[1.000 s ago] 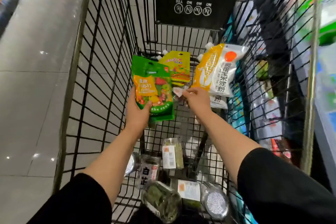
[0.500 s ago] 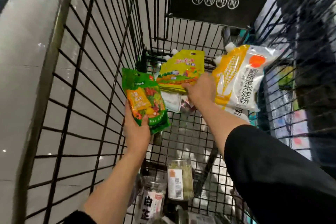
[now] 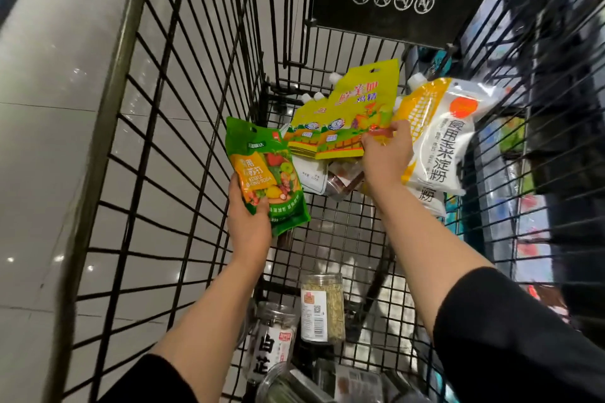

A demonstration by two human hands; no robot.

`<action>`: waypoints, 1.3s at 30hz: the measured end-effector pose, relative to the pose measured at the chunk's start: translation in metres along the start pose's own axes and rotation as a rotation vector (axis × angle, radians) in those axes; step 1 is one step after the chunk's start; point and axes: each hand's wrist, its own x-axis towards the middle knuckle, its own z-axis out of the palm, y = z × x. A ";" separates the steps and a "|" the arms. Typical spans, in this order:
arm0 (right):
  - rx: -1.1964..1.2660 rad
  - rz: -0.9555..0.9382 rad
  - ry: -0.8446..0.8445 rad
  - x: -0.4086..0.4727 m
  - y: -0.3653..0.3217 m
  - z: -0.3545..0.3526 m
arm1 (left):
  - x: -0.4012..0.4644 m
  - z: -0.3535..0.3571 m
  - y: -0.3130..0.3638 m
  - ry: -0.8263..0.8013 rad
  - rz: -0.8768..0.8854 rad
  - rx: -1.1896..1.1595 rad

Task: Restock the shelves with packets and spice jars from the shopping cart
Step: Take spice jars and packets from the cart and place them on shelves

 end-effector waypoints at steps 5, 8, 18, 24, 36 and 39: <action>0.308 0.075 -0.300 -0.031 0.000 -0.024 | -0.007 -0.003 0.008 -0.012 -0.061 -0.099; 0.205 0.093 -0.527 -0.050 0.014 -0.017 | -0.012 -0.003 0.008 -0.012 -0.090 -0.180; -0.129 -0.008 -0.506 -0.058 0.037 0.001 | -0.002 0.005 -0.002 0.056 -0.095 -0.089; -0.446 -0.046 -0.203 0.000 0.023 0.019 | 0.003 0.004 -0.016 0.115 -0.091 -0.070; -0.505 0.162 -0.127 0.014 -0.002 0.067 | 0.005 0.007 -0.027 0.112 -0.087 -0.135; -0.351 0.179 -0.121 0.013 -0.006 0.064 | 0.004 0.006 -0.026 0.111 -0.091 -0.143</action>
